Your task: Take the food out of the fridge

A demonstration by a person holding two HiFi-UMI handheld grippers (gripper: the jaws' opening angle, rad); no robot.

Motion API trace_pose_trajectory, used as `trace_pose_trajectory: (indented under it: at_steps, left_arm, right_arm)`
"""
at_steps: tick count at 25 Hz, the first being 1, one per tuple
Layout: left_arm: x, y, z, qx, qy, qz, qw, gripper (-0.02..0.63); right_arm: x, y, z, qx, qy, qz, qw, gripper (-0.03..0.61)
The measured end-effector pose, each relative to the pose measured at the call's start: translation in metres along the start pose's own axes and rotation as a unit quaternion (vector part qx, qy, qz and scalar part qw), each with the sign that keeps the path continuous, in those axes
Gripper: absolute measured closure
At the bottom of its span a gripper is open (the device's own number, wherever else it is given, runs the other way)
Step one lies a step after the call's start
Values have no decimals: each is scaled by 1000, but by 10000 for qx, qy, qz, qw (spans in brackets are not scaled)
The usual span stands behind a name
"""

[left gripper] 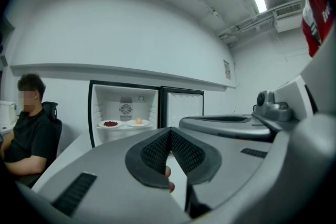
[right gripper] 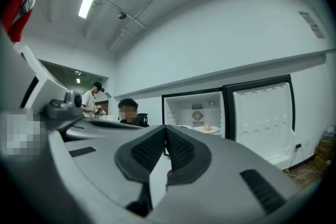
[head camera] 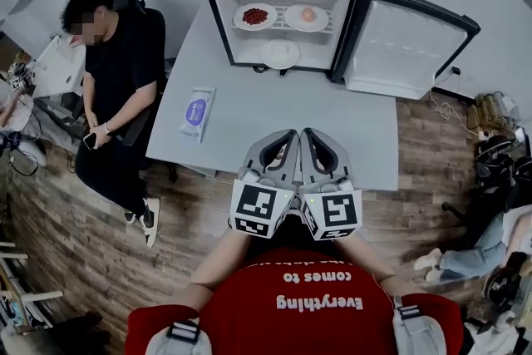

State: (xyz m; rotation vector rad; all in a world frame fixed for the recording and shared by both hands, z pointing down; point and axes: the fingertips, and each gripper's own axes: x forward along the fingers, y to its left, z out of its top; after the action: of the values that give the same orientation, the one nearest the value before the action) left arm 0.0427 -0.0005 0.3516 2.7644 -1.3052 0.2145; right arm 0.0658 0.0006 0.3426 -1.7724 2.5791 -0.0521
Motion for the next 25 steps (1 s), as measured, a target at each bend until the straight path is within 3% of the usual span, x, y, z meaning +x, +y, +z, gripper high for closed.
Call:
trace_pose_trajectory:
  at_steps: [7,11,13,16,20,22,25]
  left_arm:
    - [36,69,-15,-272,43,21,9996,617]
    - [50,101,-30,-309,27,16,9995,615]
    - [60,117,-39,-335,70,18,9994,615]
    - [81,140,-53,-470,178,5,9987,615]
    - [104,163,-73,-671,345,-15,9972,615]
    - [113,169,-85,-764,442,-45,9961,615]
    - [127,178,-100,-882,508,-72,9948,615]
  right_arm:
    - [78,3,-27,432,442,391,9973,566]
    - [112,-8,-56,1223,792,509,9880,558]
    - [135,-19,-76,1828,987,537,9767,504]
    - [178,-45,-113,2980,1265,415,9452,471]
    - [234,-77,-171,4449,1477,257,8829,454]
    - [255,-89,-202,4907,1591,165,8565,448]
    - [282,-108,-243,5295,1744,-82,8302,445]
